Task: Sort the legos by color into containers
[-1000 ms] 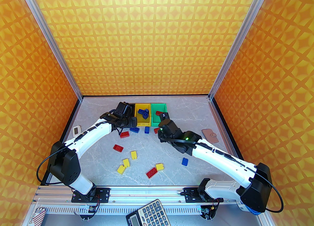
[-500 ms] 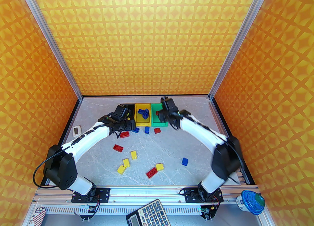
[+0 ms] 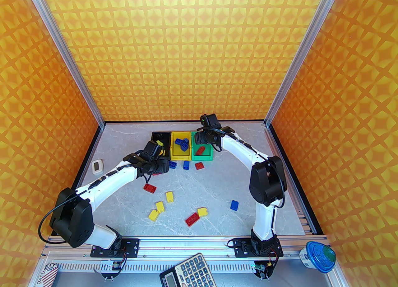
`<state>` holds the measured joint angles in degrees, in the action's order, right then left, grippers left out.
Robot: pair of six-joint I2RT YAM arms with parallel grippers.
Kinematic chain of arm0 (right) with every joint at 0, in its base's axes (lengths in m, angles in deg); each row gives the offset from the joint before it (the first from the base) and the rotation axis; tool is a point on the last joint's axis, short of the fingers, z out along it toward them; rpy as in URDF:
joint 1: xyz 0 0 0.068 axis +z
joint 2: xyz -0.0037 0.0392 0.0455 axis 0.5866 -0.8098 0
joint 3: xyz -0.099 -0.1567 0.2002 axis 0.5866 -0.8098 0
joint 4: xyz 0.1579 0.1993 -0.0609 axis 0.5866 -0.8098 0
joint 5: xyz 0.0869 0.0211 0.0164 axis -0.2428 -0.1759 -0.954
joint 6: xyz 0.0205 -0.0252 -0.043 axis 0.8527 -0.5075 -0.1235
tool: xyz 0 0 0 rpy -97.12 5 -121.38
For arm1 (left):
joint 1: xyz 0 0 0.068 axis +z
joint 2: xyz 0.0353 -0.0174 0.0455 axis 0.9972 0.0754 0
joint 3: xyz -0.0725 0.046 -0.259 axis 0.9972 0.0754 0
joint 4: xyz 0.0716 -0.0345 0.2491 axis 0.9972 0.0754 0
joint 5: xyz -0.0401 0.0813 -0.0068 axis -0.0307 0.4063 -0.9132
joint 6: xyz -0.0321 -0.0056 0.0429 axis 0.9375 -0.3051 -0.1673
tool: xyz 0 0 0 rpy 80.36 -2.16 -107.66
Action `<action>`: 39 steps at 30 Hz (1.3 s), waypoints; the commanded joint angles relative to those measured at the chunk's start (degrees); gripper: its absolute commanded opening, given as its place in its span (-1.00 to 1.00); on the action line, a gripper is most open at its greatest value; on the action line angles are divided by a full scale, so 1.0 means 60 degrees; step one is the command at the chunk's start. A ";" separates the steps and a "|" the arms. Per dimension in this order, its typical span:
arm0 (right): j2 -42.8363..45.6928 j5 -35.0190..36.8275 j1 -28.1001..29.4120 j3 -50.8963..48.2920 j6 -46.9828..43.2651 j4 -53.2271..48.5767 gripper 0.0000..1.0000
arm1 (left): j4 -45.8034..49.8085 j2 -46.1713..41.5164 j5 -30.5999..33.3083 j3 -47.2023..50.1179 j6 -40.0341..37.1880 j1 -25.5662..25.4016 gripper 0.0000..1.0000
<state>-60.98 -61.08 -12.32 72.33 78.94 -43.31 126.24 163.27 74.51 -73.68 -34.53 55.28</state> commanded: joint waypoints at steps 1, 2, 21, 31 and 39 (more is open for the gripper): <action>0.1270 -0.0317 0.0014 -0.0958 0.0031 0.0118 0.41 | 0.0452 -0.0499 0.0460 0.0574 0.0688 -0.0033 0.56; 0.1588 -0.0406 0.0012 -0.1354 0.0089 0.0258 0.41 | 0.0483 -0.0597 0.0473 0.0763 0.0873 -0.0046 0.57; 0.4256 -0.0250 0.0007 -0.5089 0.0887 0.0497 0.43 | -0.0277 -0.0767 0.0347 0.2858 0.3494 -0.0990 0.70; 0.4407 -0.0171 0.0016 -0.5161 0.0981 0.0427 0.43 | -0.0794 0.0242 0.0310 0.2456 0.3097 -0.0984 0.75; 0.4684 0.0134 0.0015 -0.5341 0.0944 0.0312 0.43 | -0.1064 0.0807 0.0277 0.2156 0.2631 -0.0621 0.67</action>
<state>-34.62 -62.15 -12.32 41.38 83.77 -40.49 121.46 167.27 76.33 -58.71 -16.76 50.32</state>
